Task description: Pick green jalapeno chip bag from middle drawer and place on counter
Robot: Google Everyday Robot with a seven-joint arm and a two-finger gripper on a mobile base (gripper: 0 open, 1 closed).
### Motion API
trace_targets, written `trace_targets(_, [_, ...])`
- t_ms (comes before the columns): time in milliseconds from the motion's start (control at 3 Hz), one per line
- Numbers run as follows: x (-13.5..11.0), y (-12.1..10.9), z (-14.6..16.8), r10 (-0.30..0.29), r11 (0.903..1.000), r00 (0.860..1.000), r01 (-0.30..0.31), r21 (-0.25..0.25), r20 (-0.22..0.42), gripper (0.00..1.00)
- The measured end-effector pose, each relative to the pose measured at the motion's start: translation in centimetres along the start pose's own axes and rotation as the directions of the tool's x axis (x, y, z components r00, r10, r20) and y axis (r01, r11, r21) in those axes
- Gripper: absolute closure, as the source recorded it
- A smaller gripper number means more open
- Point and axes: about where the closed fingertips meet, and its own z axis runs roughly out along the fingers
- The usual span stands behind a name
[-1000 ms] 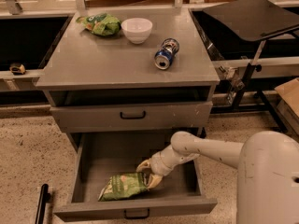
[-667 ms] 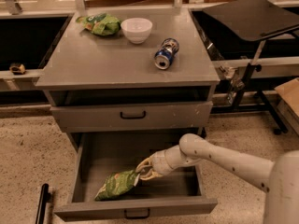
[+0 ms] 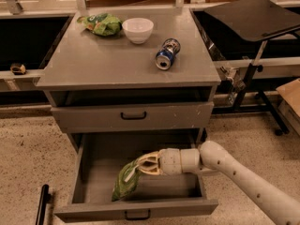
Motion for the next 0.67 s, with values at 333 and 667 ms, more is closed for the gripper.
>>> trace_targets(333, [-6.1,-1.4,0.0,-0.084,0.9964,0.996,0.084,-0.006,-0.029,1.0])
trace_targets(667, [-10.8,-2.3,0.1,-0.071,0.9974,0.988,0.069,-0.024,-0.134,1.0])
